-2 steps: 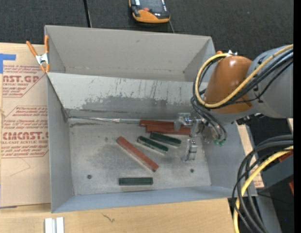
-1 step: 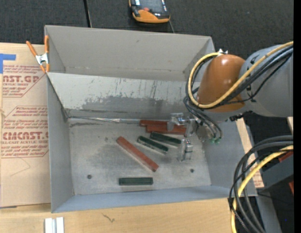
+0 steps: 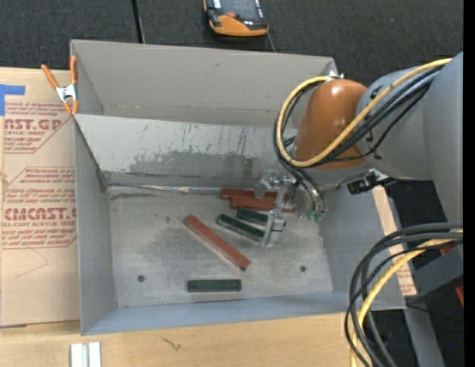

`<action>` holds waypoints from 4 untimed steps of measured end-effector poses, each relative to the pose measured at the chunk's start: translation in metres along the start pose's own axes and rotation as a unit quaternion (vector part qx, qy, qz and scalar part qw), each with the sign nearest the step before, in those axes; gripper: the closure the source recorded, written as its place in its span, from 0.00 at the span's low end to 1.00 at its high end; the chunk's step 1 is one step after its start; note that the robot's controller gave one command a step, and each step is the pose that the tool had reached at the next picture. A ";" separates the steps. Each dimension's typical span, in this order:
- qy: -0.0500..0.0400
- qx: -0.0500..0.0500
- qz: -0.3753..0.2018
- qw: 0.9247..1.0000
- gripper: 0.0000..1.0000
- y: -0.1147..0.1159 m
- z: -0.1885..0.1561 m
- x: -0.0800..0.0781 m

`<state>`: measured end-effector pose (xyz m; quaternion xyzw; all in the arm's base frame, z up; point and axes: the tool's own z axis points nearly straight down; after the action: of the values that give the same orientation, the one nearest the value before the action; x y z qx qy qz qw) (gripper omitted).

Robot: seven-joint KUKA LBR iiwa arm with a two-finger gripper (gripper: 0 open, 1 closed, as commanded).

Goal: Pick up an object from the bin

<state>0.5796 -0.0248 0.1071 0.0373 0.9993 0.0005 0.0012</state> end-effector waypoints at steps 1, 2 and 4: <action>-0.001 0.001 -0.008 1.000 0.00 0.013 0.038 -0.009; -0.004 -0.001 0.154 0.988 1.00 0.011 0.033 -0.001; -0.003 -0.001 0.154 0.988 1.00 0.011 0.030 -0.001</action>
Offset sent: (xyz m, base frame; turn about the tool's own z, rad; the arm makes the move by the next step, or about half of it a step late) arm -0.0018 0.0092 -0.0371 0.3126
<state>0.5811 -0.0139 0.0774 0.1908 0.9816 0.0014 0.0039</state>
